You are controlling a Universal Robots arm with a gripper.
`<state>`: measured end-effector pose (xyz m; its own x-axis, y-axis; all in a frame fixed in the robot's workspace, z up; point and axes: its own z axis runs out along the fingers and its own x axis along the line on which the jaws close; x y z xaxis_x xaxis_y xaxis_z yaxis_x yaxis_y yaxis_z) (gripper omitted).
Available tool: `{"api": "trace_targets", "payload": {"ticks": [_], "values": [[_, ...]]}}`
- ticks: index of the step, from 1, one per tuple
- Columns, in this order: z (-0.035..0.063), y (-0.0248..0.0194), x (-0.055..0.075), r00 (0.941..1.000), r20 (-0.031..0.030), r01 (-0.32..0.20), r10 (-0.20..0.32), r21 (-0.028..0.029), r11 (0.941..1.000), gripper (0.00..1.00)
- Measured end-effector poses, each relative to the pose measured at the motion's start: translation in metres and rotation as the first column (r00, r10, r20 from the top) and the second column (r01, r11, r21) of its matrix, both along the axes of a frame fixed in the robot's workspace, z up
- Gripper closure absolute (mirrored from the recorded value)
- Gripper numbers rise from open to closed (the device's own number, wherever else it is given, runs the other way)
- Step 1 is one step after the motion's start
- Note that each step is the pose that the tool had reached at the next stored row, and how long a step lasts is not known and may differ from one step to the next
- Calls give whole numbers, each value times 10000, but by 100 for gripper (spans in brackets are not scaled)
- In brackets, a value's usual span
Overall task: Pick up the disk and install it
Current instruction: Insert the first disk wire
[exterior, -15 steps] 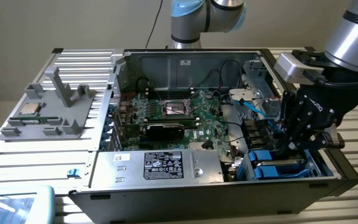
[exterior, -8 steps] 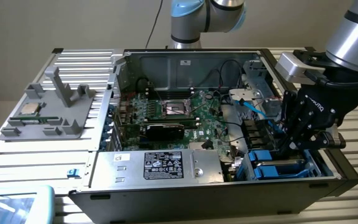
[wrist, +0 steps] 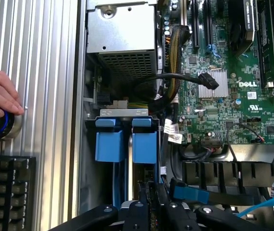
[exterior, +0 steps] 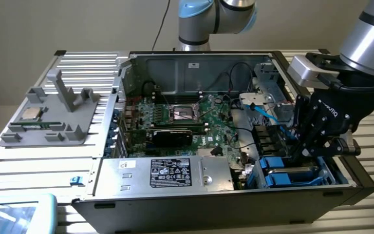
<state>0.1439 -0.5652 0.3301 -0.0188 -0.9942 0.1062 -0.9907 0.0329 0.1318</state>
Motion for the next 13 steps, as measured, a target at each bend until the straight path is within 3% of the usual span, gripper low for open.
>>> {"api": "trace_targets", "payload": {"ticks": [13], "values": [[-9, -1, -12, 10000, -1, 1, -1, -1, 10000, 84]]}}
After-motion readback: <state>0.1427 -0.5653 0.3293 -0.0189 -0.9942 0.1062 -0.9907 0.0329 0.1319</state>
